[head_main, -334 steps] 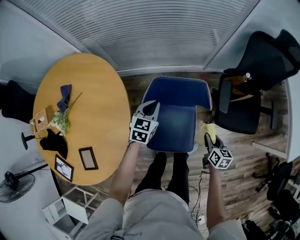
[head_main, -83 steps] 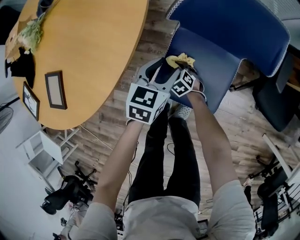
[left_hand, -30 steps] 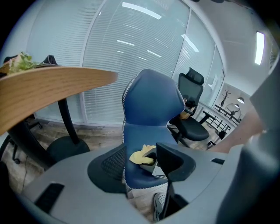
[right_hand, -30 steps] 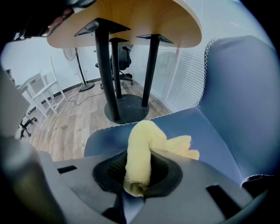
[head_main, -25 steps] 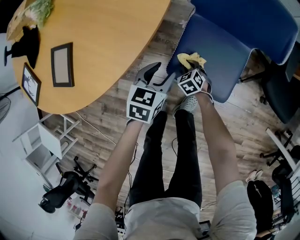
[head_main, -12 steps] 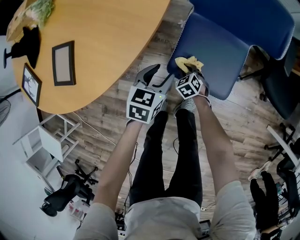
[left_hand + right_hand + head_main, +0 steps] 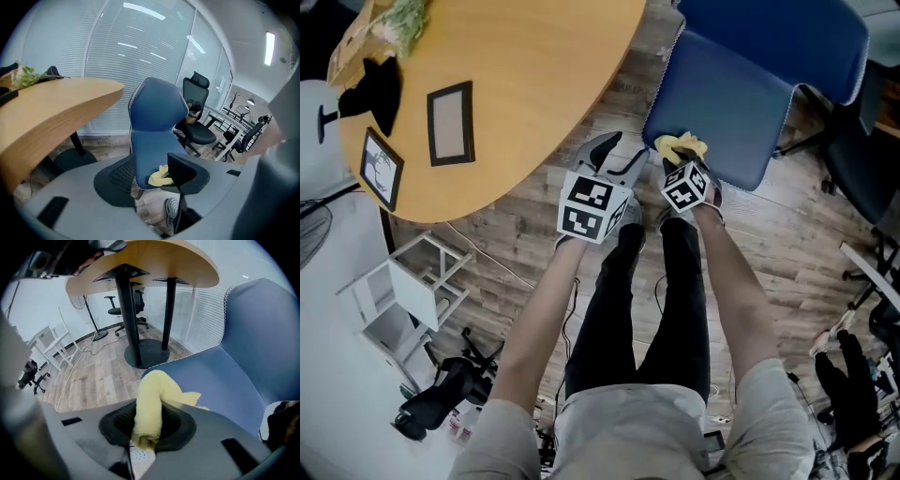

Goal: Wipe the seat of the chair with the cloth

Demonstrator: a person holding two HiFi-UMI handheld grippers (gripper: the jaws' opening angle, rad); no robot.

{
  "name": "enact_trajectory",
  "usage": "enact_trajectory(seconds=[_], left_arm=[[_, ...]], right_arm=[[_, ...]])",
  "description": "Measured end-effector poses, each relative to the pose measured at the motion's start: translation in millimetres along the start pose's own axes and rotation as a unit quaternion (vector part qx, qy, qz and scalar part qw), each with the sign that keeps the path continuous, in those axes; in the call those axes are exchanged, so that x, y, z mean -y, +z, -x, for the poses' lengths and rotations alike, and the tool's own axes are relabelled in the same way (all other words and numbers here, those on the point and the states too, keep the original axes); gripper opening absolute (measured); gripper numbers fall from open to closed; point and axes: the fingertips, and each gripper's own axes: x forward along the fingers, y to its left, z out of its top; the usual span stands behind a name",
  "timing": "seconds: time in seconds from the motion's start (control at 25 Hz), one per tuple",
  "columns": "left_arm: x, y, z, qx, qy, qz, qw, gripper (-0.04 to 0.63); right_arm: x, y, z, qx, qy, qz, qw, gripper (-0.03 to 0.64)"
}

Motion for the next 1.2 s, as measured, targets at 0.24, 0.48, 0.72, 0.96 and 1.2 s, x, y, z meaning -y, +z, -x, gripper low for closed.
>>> enact_trajectory(seconds=[0.24,0.48,0.72,0.96,1.2], left_arm=[[9.0,5.3,43.2,0.001,-0.011,0.001,0.9999,0.232],[30.4,21.9,85.4,0.008,-0.033,0.005,0.9994,0.232],[59.9,25.3,130.2,0.018,-0.054,0.036,0.9977,0.232],[83.8,43.7,154.6,0.033,-0.072,0.034,0.9963,0.232],[103.5,69.7,180.2,0.046,-0.098,0.000,0.9941,0.232]], right_arm=[[-9.0,2.5,73.8,0.034,-0.005,-0.084,0.996,0.078],[9.6,11.2,192.3,0.125,-0.043,-0.286,0.949,0.078],[-11.8,16.2,305.2,0.171,-0.080,-0.337,0.922,0.080],[-29.0,22.3,367.6,0.201,-0.105,-0.352,0.908,0.083],[-48.1,41.2,409.5,0.236,-0.123,-0.377,0.887,0.084]])
